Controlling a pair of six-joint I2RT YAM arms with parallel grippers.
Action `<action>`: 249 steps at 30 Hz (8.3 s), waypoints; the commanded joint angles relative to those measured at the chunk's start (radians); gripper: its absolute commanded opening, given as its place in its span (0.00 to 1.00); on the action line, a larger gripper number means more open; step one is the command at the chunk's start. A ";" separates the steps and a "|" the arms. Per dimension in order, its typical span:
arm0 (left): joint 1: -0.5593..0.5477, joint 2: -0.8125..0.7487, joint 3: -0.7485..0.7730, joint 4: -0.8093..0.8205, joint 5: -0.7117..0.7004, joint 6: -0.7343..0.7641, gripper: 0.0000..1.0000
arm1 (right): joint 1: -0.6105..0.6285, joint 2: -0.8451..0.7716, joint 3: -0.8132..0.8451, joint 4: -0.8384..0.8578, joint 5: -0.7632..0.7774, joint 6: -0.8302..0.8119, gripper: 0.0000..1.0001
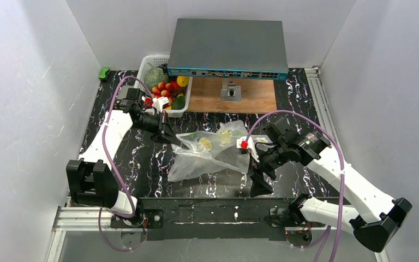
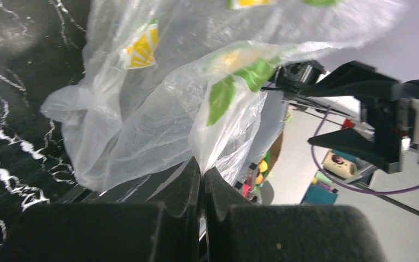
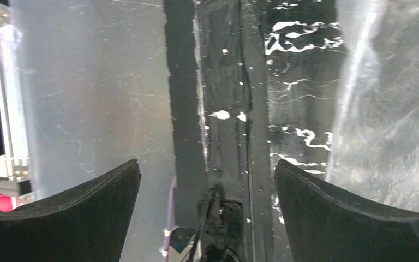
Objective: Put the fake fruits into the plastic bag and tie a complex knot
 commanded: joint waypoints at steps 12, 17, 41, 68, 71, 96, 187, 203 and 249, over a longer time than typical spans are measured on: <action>0.067 0.001 -0.028 0.016 0.114 -0.042 0.00 | -0.018 -0.254 0.036 0.365 0.484 0.260 0.98; 0.072 0.014 -0.018 0.008 0.128 -0.028 0.00 | -0.089 -0.204 -0.087 0.432 0.727 0.183 0.98; 0.097 0.102 0.214 -0.132 -0.151 0.452 0.19 | -0.329 0.061 0.015 0.251 -0.182 0.211 0.01; -0.498 -0.136 0.229 0.151 -0.371 0.876 0.35 | -0.386 -0.046 -0.033 0.567 -0.552 1.309 0.01; -0.492 -0.073 0.196 -0.020 -0.332 1.088 0.30 | -0.403 -0.051 -0.062 0.552 -0.564 1.295 0.01; -0.317 -0.217 0.006 -0.069 -0.081 0.916 0.74 | -0.481 0.137 0.059 0.170 0.027 0.647 0.01; -0.700 -0.295 -0.023 0.356 -0.507 0.380 0.98 | -0.430 0.354 0.320 -0.199 -0.198 0.212 0.01; -0.925 -0.325 -0.271 0.498 -0.996 0.091 0.98 | -0.430 0.321 0.262 -0.118 -0.187 0.302 0.01; -0.304 -0.137 -0.272 0.483 -0.262 -0.002 0.06 | -0.533 -0.401 -0.277 0.480 0.207 0.297 0.01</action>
